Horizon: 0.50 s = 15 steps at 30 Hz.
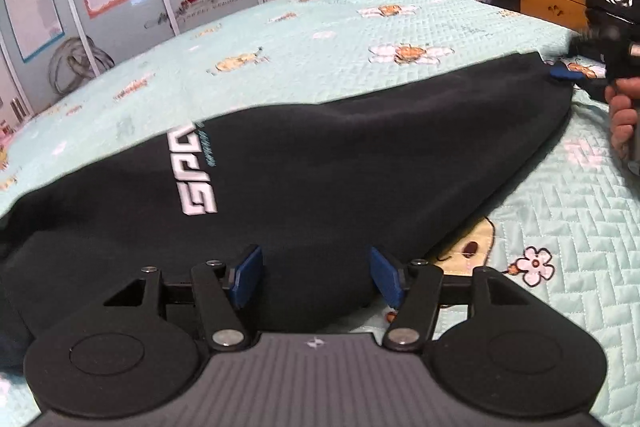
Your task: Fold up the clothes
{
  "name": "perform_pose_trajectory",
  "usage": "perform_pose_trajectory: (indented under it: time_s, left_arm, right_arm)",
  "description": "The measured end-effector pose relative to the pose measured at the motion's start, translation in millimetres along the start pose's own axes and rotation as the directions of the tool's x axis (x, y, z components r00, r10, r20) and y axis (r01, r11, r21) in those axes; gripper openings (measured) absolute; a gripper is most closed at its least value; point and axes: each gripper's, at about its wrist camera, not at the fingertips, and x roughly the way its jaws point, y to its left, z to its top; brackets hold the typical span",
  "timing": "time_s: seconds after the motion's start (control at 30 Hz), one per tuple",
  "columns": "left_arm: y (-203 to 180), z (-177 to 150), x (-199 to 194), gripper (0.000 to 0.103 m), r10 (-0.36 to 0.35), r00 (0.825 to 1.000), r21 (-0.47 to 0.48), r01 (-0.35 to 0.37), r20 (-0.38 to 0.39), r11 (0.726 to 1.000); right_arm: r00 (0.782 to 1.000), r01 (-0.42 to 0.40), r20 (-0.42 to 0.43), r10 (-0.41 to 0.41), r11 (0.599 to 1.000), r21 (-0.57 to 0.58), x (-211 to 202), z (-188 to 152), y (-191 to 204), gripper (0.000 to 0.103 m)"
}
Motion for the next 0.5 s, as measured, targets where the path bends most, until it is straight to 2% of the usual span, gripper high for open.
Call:
perform_pose_trajectory:
  time_s: [0.03, 0.07, 0.1, 0.13, 0.17, 0.3, 0.4, 0.5]
  left_arm:
    - [5.7, -0.6, -2.2, 0.065, 0.008, 1.000, -0.013, -0.008, 0.005, 1.000]
    - [12.0, -1.6, -4.1, 0.065, 0.010, 1.000, -0.035, -0.010, 0.008, 0.999]
    - [18.3, -2.5, -6.0, 0.066, 0.012, 1.000, -0.058, -0.011, 0.011, 0.998]
    - [24.8, -3.7, -7.6, 0.066, 0.015, 1.000, -0.085, -0.014, 0.013, 0.996]
    - [31.8, -5.3, -8.8, 0.066, 0.021, 1.000, -0.119, -0.020, 0.013, 0.993]
    - [58.5, -15.7, -17.1, 0.066, 0.059, 0.998, -0.238, -0.056, 0.006, 0.970]
    - [80.2, -27.0, -28.7, 0.069, 0.105, 0.994, -0.295, -0.100, 0.001, 0.950]
    - [106.8, -39.1, -42.9, 0.069, 0.140, 0.990, -0.363, -0.130, -0.001, 0.923]
  right_arm:
    - [0.999, 0.041, 0.023, -0.041, 0.999, 0.027, -0.8, 4.7, -9.1, 0.000]
    - [0.996, 0.065, 0.051, -0.067, 0.997, 0.051, -5.6, 8.8, -17.1, 0.000]
    - [0.994, 0.077, 0.076, -0.080, 0.996, 0.047, -12.0, 11.1, -19.1, 0.002]
    - [0.992, 0.082, 0.098, -0.084, 0.996, 0.025, -19.2, 12.2, -16.9, 0.009]
    - [0.991, 0.077, 0.114, -0.076, 0.997, 0.000, -25.8, 11.4, -12.0, 0.020]
    - [0.992, -0.046, 0.104, 0.063, 0.986, -0.161, -39.6, -12.7, 37.1, 0.025]
    - [0.983, -0.180, -0.009, 0.184, 0.951, -0.250, -38.5, -40.9, 87.4, 0.031]
    - [0.953, -0.298, -0.158, 0.257, 0.890, -0.346, -32.0, -86.8, 143.7, 0.032]
